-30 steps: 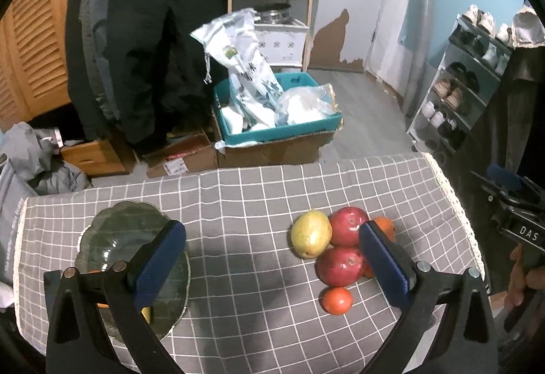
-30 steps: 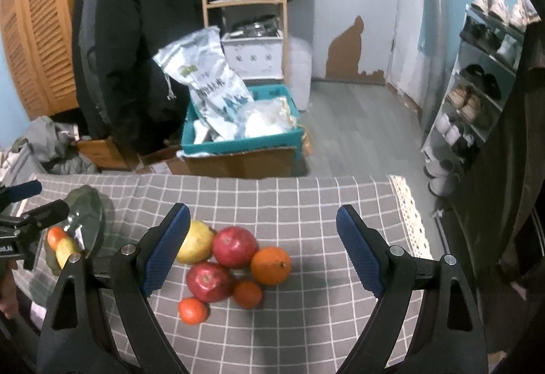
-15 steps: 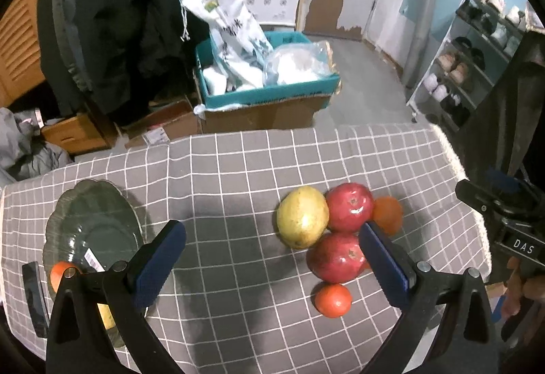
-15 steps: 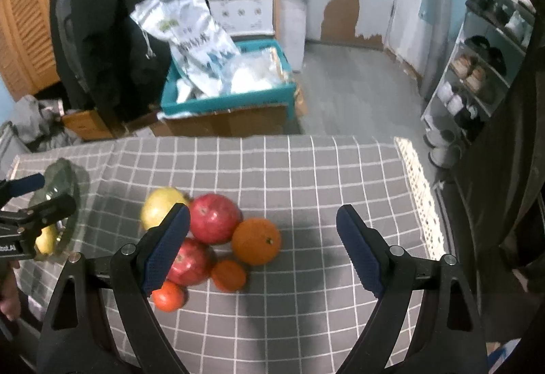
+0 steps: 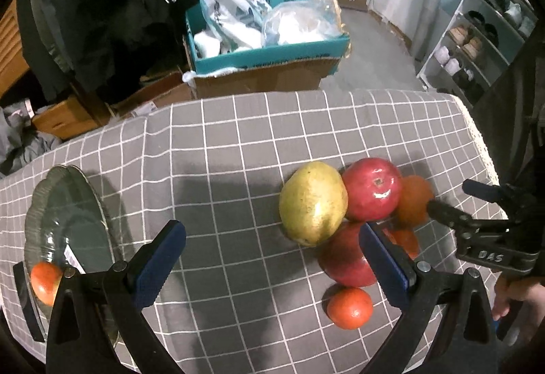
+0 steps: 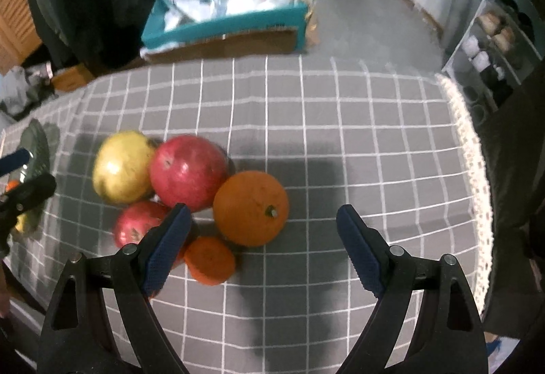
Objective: Organize fruits
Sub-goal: 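Move both tools down onto the remaining fruit pile, then grasp a green pear with the left tool while the right tool grasps an orange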
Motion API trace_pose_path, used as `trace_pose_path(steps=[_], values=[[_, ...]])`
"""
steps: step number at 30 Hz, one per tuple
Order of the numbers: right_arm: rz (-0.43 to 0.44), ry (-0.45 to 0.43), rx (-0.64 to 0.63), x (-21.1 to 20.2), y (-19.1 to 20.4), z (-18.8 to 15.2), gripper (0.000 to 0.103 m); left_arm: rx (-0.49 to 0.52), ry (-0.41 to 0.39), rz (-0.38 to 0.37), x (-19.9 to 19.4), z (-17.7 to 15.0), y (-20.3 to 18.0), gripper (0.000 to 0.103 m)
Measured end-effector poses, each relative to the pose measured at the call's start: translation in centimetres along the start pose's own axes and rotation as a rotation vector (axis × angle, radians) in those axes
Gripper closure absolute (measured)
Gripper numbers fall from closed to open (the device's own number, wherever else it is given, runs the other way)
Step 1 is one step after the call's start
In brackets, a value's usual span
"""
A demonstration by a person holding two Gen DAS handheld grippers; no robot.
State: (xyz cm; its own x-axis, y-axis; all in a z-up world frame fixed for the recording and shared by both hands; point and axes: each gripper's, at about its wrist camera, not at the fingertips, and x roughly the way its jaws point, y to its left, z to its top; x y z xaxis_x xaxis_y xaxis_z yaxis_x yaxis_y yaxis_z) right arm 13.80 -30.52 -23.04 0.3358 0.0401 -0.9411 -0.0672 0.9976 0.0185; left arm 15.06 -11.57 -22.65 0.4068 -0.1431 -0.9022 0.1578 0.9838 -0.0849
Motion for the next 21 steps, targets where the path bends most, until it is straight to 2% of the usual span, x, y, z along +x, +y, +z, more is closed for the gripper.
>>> trace_pose_path(steps=[9, 21], values=[[0.053, 0.070, -0.002, 3.4, -0.3, -0.3, 0.017, 0.010, 0.043, -0.014, 2.4, 0.1, -0.3, 0.001], [0.085, 0.104, -0.028, 4.9, -0.3, 0.0, 0.038, 0.012, 0.116, -0.077, 5.9, 0.6, -1.3, 0.001]])
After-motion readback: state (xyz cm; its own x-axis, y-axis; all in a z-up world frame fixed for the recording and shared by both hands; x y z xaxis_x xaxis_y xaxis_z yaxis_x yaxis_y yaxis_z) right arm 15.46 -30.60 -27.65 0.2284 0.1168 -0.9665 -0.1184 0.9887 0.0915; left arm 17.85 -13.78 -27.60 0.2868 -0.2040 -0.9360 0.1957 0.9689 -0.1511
